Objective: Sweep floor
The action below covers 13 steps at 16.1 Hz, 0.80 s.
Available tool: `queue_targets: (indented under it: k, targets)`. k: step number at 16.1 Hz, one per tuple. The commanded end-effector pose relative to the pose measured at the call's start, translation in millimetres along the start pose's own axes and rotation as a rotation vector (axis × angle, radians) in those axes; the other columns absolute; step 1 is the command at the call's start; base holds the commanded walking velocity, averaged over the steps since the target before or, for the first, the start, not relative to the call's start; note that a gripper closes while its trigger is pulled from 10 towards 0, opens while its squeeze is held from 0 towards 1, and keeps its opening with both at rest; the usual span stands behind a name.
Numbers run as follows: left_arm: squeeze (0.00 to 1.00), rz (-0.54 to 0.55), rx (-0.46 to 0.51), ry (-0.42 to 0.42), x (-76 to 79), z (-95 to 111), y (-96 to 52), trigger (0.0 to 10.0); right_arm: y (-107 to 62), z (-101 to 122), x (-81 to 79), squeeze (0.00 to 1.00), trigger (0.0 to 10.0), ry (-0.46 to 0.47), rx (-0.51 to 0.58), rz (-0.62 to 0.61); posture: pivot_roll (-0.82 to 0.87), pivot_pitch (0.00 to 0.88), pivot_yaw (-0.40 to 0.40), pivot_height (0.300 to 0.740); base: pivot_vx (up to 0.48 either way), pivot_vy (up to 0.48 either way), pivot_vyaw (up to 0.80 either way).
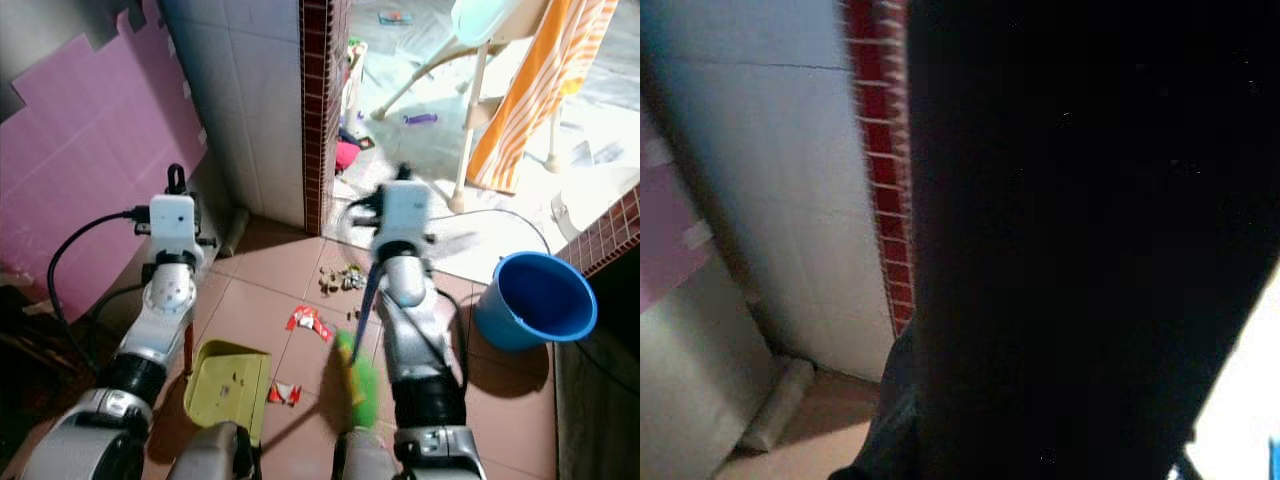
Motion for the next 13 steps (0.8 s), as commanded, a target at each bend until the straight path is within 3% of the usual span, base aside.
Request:
queue_targets:
  k: [1, 4, 7, 9, 11, 13]
  targets:
    - [0.0, 0.024, -0.092, -0.041, 5.8, -22, -7.7, 10.0, 2.1, -9, -2.8, 0.0, 10.0, 0.106, -0.076, -0.007, -0.12, 0.163, 0.022, 0.74, 0.0, 0.0, 0.0]
    - [0.0, -0.037, -0.109, -0.084, 34.5, -22, -9.8, 10.0, 8.3, -8, -3.2, 0.0, 10.0, 0.238, -0.135, -0.02, -0.13, 0.152, 0.019, 0.74, 0.0, 0.0, 0.0]
    - [0.0, -0.059, -0.159, -0.112, 47.8, -31, -15.5, 10.0, 9.2, -11, -7.2, 0.0, 10.0, 0.354, -0.193, -0.031, -0.13, 0.146, 0.02, 0.74, 0.0, 0.0, 0.0]
    - [0.0, -0.067, -0.213, -0.152, 52.8, -40, -19.9, 10.0, 12.8, 0, -12.1, 0.0, 10.0, 0.441, -0.195, -0.016, -0.13, 0.145, 0.02, 0.74, 0.0, 0.0, 0.0]
    - [0.0, -0.061, -0.237, -0.175, 51.9, -43, -20.0, 10.0, 17.5, 18, -16.2, 0.0, 10.0, 0.427, -0.135, 0.033, -0.14, 0.147, 0.023, 0.74, 0.0, 0.0, 0.0]
    - [0.0, -0.025, -0.277, -0.247, 50.0, -45, -17.4, 10.0, 20.5, 58, -22.8, 0.0, 10.0, 0.251, 0.055, 0.153, -0.14, 0.149, 0.024, 0.74, 0.0, 0.0, 0.0]
Point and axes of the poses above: a point about 5 cm out from each wrist's last joint towards the gripper, its own y axis pointing out of the wrist towards the gripper, its own z axis along the axis of the wrist's last joint, x = y × z, the point moved 4 cm from there along y, pointing out of the wrist towards the gripper, and after that the axes turned 8 degrees about -y, right-handed, at the moved point
